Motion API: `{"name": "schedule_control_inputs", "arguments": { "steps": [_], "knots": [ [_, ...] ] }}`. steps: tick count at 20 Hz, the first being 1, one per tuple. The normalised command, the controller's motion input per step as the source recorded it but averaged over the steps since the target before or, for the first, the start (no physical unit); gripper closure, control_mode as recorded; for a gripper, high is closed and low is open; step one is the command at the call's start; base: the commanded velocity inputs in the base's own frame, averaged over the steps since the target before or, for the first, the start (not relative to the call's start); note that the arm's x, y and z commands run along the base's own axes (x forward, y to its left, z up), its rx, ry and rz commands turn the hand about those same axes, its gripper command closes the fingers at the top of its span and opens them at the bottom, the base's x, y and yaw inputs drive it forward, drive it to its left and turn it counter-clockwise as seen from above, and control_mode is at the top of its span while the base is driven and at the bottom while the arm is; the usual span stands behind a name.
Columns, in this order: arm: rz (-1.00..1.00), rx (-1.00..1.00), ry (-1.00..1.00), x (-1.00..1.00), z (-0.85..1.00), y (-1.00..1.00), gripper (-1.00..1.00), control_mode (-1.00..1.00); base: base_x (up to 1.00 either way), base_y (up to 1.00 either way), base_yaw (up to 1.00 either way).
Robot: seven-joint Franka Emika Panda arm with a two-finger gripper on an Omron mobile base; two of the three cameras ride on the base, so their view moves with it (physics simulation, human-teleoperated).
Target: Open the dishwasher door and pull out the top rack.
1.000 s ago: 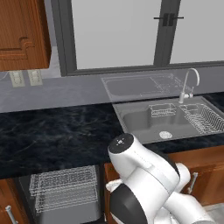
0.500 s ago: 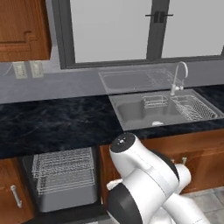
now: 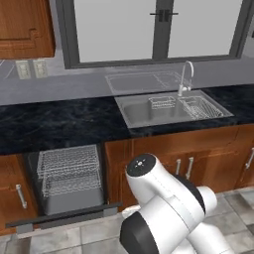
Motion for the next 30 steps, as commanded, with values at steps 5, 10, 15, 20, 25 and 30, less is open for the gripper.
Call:
{"name": "schedule_control_inputs", "arguments": {
  "steps": [5,10,15,20,25,30],
  "knots": [
    [0.0,0.0,0.0,0.0,0.0,0.0,-1.0,1.0,-0.21,0.68,0.0],
    [0.0,0.0,0.0,0.0,0.0,0.0,-1.0,1.0,-0.12,0.93,0.0],
    [0.0,0.0,0.0,0.0,0.0,0.0,-1.0,1.0,-0.03,0.9,0.0],
    [0.0,0.0,0.0,0.0,0.0,0.0,-1.0,1.0,0.17,0.48,-0.01],
    [0.0,0.0,0.0,0.0,0.0,0.0,-1.0,1.0,0.43,0.14,-0.01],
    [0.0,0.0,0.0,0.0,0.0,0.0,-1.0,1.0,0.32,0.0,0.0]
  ]
}}
